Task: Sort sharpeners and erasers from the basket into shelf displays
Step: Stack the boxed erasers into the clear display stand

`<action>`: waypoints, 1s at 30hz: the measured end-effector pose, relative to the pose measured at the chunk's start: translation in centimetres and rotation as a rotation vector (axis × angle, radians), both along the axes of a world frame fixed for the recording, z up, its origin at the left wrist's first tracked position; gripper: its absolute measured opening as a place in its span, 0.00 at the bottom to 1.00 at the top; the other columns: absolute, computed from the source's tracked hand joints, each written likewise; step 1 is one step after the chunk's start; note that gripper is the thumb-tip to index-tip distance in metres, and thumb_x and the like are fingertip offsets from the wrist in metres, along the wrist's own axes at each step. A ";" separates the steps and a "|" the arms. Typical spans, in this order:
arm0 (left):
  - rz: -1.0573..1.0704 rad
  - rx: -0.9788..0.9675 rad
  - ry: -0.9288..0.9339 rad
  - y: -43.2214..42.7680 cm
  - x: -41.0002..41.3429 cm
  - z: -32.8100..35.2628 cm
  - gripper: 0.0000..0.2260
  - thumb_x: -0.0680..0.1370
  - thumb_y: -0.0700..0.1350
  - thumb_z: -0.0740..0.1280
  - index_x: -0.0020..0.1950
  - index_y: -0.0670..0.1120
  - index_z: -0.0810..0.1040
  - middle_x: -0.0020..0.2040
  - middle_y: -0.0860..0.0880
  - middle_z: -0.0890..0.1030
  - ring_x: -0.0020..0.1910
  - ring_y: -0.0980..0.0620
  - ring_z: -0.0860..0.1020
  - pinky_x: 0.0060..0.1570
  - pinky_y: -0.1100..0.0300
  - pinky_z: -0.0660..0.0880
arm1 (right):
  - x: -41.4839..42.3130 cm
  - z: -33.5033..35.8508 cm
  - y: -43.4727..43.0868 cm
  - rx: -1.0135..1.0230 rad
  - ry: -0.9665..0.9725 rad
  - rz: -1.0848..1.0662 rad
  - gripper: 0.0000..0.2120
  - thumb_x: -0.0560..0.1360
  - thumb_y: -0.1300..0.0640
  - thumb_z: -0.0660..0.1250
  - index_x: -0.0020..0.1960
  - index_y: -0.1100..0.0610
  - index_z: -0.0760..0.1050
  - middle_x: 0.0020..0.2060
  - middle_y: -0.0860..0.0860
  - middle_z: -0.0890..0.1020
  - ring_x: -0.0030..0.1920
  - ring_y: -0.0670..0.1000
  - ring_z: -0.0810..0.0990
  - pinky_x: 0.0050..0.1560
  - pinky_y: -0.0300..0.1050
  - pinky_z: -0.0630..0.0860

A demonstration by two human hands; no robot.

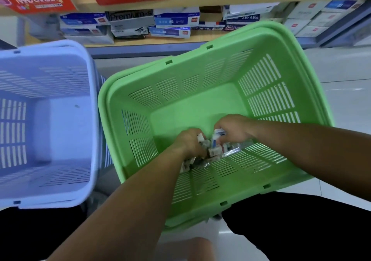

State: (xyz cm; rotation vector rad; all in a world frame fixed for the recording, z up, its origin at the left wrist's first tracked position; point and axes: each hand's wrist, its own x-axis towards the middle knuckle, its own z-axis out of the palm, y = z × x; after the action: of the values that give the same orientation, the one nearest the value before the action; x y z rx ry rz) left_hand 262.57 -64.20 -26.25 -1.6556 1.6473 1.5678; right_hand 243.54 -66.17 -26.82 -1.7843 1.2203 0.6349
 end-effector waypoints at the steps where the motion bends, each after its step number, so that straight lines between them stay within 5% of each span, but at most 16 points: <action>1: 0.062 0.014 0.007 -0.3 0.1 0.0 0.16 0.70 0.40 0.78 0.53 0.50 0.77 0.49 0.50 0.80 0.49 0.49 0.78 0.53 0.55 0.78 | -0.1 0.0 -0.3 0.005 -0.006 -0.035 0.13 0.78 0.45 0.68 0.53 0.55 0.78 0.47 0.50 0.81 0.48 0.53 0.79 0.54 0.51 0.77; 6: 0.443 0.012 0.099 -2.9 0.7 1.4 0.17 0.70 0.37 0.77 0.55 0.50 0.78 0.48 0.49 0.81 0.47 0.50 0.80 0.56 0.54 0.79 | -0.2 0.8 -1.9 -0.071 -0.089 -0.376 0.14 0.79 0.48 0.69 0.40 0.49 0.67 0.37 0.46 0.71 0.42 0.50 0.72 0.37 0.43 0.64; 10: 0.646 -0.076 0.234 -6.0 1.0 5.2 0.18 0.71 0.35 0.76 0.56 0.49 0.79 0.51 0.49 0.82 0.50 0.48 0.81 0.56 0.51 0.80 | 0.6 4.0 -3.5 -0.121 -0.247 -0.711 0.17 0.76 0.51 0.74 0.42 0.65 0.74 0.34 0.58 0.76 0.35 0.56 0.76 0.37 0.51 0.73; 14: 0.590 -0.126 0.294 -7.2 2.3 9.9 0.18 0.71 0.36 0.76 0.58 0.49 0.78 0.52 0.47 0.82 0.49 0.47 0.82 0.50 0.52 0.81 | 1.8 9.9 -4.4 -0.153 -0.301 -0.794 0.15 0.76 0.53 0.74 0.52 0.66 0.78 0.48 0.66 0.82 0.48 0.63 0.83 0.46 0.57 0.83; 19: 0.460 -0.192 0.400 -6.6 4.8 16.6 0.17 0.73 0.35 0.75 0.58 0.49 0.77 0.51 0.44 0.82 0.45 0.49 0.82 0.37 0.60 0.78 | 3.1 18.8 -4.1 -0.186 -0.312 -0.736 0.07 0.77 0.54 0.73 0.49 0.58 0.80 0.45 0.58 0.84 0.47 0.58 0.84 0.48 0.53 0.84; 26: 0.491 -0.417 0.562 -5.6 5.8 26.2 0.17 0.72 0.38 0.75 0.56 0.52 0.78 0.49 0.46 0.83 0.42 0.51 0.80 0.43 0.59 0.76 | 5.9 28.0 -0.1 -0.240 -0.728 -1.147 0.06 0.78 0.61 0.71 0.54 0.60 0.80 0.49 0.59 0.86 0.47 0.54 0.86 0.51 0.51 0.84; 30: 0.490 -0.425 0.659 -4.1 5.8 30.0 0.19 0.68 0.43 0.78 0.54 0.59 0.79 0.53 0.49 0.83 0.52 0.49 0.82 0.55 0.52 0.79 | 7.2 32.3 2.8 -0.243 -0.966 -1.335 0.04 0.78 0.63 0.69 0.53 0.60 0.80 0.47 0.56 0.86 0.43 0.53 0.85 0.46 0.44 0.83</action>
State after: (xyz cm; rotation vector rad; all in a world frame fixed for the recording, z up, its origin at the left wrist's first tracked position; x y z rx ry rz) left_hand 268.35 -68.31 3.78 -2.0001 2.1163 2.3188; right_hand 250.70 -63.40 5.50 -0.8128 1.3975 -1.0398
